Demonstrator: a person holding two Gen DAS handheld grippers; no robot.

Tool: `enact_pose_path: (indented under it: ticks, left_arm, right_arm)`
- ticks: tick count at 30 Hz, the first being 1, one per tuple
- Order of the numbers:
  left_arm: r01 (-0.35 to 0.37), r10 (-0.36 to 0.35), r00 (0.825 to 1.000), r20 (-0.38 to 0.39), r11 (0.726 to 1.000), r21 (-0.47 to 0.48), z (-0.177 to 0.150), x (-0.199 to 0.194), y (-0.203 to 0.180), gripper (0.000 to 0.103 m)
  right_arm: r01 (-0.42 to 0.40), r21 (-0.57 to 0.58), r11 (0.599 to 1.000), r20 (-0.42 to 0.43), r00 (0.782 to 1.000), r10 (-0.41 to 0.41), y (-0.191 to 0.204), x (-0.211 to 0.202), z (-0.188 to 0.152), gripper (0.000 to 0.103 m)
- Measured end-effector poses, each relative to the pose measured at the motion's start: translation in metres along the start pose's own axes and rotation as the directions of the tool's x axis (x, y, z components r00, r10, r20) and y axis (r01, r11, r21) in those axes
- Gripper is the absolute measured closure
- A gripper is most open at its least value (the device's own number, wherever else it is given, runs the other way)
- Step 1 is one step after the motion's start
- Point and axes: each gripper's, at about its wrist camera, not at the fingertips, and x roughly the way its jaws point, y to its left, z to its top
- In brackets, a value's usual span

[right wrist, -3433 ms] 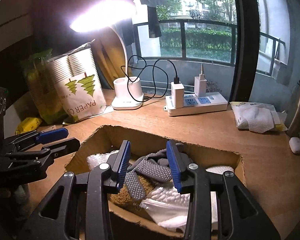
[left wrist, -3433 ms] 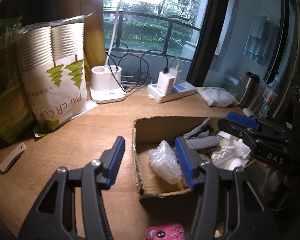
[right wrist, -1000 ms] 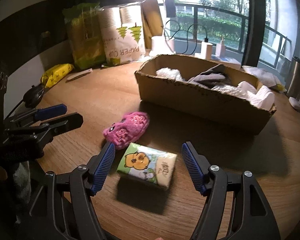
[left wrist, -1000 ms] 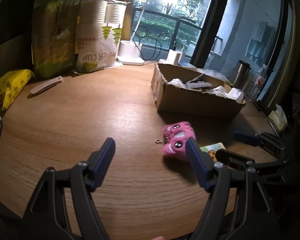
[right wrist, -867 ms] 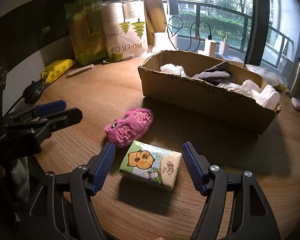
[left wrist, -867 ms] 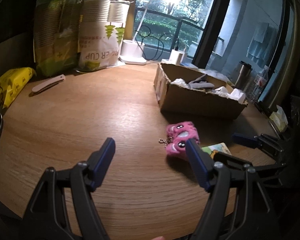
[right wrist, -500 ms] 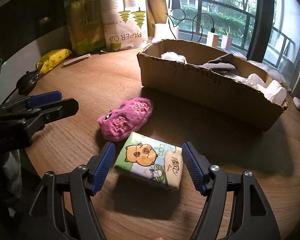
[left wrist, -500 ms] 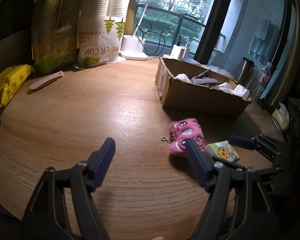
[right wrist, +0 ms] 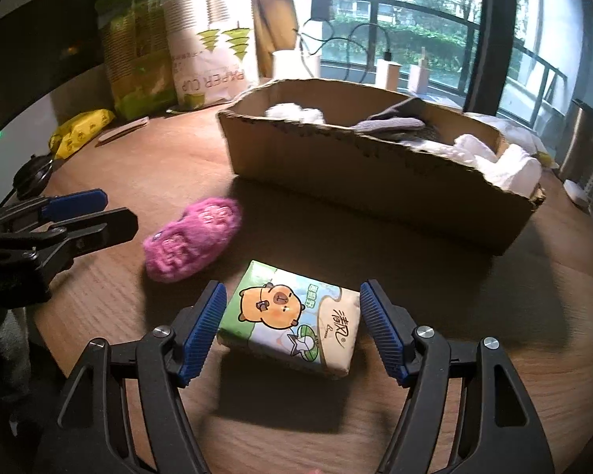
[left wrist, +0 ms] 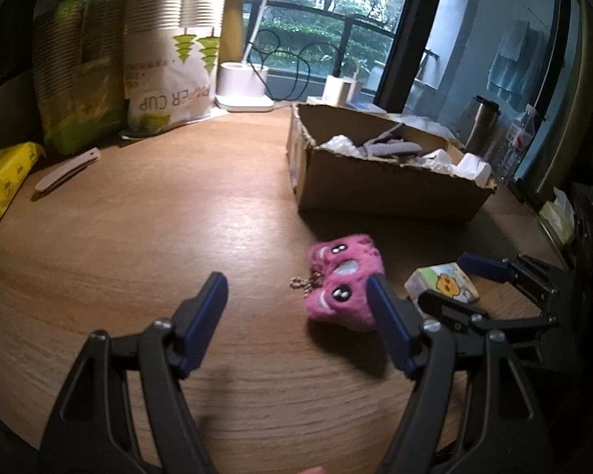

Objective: Organize soft objects
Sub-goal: 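Close the right tool on the tissue pack while the left tool grasps the pink plush keychain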

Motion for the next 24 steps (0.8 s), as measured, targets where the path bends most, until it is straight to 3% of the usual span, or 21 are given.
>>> enact_pose_path:
  ticks: [2,5,14,17,19,24]
  left_arm:
    - [0.003,-0.003,1.000,-0.008,1.000,0.010,0.002,0.004,-0.005,0.029]
    - [0.009,-0.008,1.000,-0.020,1.000,0.026,0.005,0.010,-0.013,0.029]
    - [0.013,-0.007,0.996,-0.084,0.998,0.064,0.011,0.035,-0.034,0.029]
    - [0.007,0.002,0.994,-0.111,0.997,0.081,0.011,0.044,-0.039,0.029]
    - [0.005,0.006,0.992,-0.125,0.996,0.088,0.011,0.049,-0.042,0.029]
    - [0.014,0.000,0.990,-0.140,0.995,0.101,0.010,0.058,-0.046,0.029]
  right_arm:
    - [-0.010,0.016,1.000,0.005,1.000,0.010,-0.007,-0.001,0.000,0.029]
    - [0.004,0.034,0.999,0.005,1.000,-0.004,-0.016,0.000,0.000,0.016]
    - [-0.021,0.055,0.998,-0.007,1.000,0.021,-0.029,0.002,-0.003,0.015]
    - [-0.025,0.064,0.998,-0.018,1.000,0.026,-0.035,0.003,-0.003,0.023]
    - [-0.014,0.065,0.998,-0.029,0.999,0.016,-0.038,0.004,-0.004,0.035]
    - [-0.027,0.083,0.996,-0.024,0.999,0.029,-0.045,0.003,-0.005,0.035]
